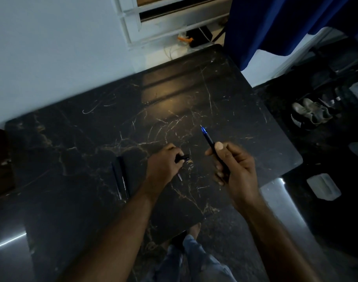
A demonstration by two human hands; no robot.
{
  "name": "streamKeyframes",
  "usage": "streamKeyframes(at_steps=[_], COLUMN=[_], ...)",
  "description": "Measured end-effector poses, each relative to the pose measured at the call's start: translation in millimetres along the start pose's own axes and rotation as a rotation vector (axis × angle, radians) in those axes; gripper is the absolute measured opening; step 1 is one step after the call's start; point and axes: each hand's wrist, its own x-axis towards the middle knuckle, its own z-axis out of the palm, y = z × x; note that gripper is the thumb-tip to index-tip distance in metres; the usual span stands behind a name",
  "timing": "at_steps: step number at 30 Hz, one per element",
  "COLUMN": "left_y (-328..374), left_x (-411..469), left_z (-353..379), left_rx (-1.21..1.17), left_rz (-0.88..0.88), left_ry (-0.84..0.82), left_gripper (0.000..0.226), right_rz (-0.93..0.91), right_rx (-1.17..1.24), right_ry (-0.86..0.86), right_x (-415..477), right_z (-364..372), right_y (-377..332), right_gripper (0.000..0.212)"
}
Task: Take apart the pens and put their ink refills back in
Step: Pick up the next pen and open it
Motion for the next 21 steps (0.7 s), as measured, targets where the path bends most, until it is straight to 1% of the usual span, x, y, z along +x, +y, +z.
streamKeyframes(at_steps=[1,2,3,5,7,10,12,14,21], left_y=[2,5,10,20,32,52,63,71,81], left_x=[1,1,1,0,-7,-16,-20,-21,-27], left_z=[-5,-14,-25,-56,-92,-134,-152,-164,-186], left_rx=[-0.038,-0.153,-0.346,-0.821,-1.163,-1.458,-1.562,-1.608,-1.565], left_rz=[-0.022,-0.064,-0.119,-0.184,-0.144,-0.007,0.045,0.087,0.205], left_ry=[0.011,0.030,0.060,0.113,0.171,0.213,0.219,0.227,0.234], left_gripper=[0.020,0.019,0.018,0.015,0.016,0.017,0.017,0.018,0.018], right_rz=[-0.029,-0.072,-0.122,-0.205,-0.271,-0.387,-0.447,-0.478,-0.578], right_rx=[-0.042,-0.096,-0.145,-0.205,-0.228,-0.252,-0.277,-0.287,-0.333], right_ry=[0.011,0.027,0.047,0.104,0.158,0.184,0.179,0.170,0.142], right_x=[0,-1,-1,-1,-1,0,0,0,-6], right_z=[-2,-3,-5,-7,-7,1,8,15,26], right_y=[1,0,-1,-6,-14,-29,-39,-47,-66], right_gripper=[0.026,0.023,0.019,0.014,0.014,0.020,0.020,0.020,0.019])
